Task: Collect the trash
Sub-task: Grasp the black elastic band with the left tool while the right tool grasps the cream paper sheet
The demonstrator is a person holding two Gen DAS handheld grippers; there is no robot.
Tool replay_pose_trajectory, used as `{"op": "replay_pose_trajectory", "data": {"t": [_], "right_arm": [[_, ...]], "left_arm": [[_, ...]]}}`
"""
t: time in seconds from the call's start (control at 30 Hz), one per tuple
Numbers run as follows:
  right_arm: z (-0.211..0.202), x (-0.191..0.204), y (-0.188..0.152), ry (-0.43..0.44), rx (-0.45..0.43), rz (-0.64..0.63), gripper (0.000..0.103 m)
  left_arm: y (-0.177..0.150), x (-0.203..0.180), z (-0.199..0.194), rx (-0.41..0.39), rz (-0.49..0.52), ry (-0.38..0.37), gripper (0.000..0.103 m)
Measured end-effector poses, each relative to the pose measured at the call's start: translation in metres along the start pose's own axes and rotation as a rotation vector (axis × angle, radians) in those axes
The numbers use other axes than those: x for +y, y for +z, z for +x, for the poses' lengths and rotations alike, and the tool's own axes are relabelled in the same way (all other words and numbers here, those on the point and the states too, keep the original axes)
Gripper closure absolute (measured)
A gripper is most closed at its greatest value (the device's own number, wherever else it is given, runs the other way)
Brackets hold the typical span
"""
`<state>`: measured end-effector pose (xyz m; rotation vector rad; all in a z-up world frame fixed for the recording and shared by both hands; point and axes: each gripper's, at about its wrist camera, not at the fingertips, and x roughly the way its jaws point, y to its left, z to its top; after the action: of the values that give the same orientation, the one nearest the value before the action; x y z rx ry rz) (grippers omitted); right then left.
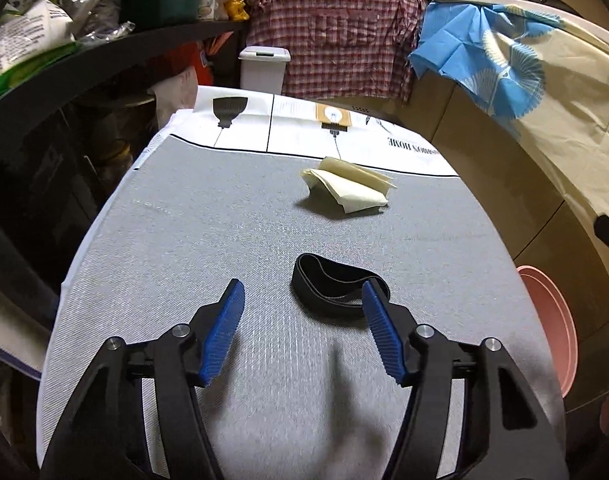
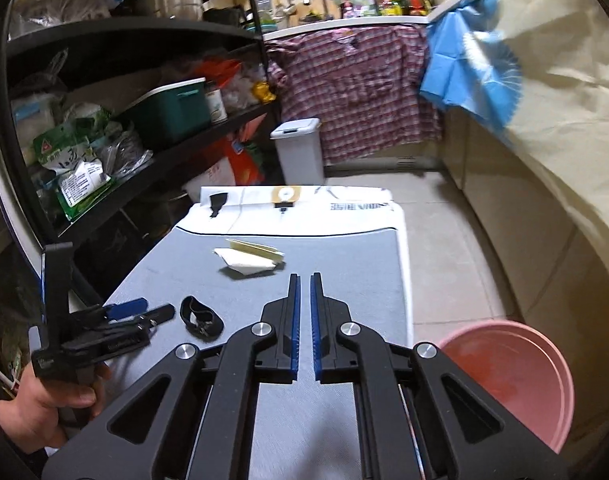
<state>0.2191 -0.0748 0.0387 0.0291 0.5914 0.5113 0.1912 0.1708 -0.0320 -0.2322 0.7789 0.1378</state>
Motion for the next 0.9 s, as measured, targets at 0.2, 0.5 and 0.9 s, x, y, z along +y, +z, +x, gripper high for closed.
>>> {"op": "replay_pose_trajectory", "data": {"t": [0.2, 0.5, 0.9], "right_arm": [[0.047, 0.006, 0.004, 0.038, 0.032, -0.01, 0.096], [0.112, 0.008, 0.017, 0.102, 0.097, -0.014, 0.089], [0.194, 0.038, 0.03, 0.14, 0.183, -0.148, 0.061]], "left_arm": [[0.003, 0.004, 0.017, 0.032, -0.042, -0.004, 0.047], [0.007, 0.001, 0.031, 0.107, -0.05, -0.01, 0.084], [0.027, 0.035, 0.021, 0.053, -0.127, 0.108, 0.1]]}}
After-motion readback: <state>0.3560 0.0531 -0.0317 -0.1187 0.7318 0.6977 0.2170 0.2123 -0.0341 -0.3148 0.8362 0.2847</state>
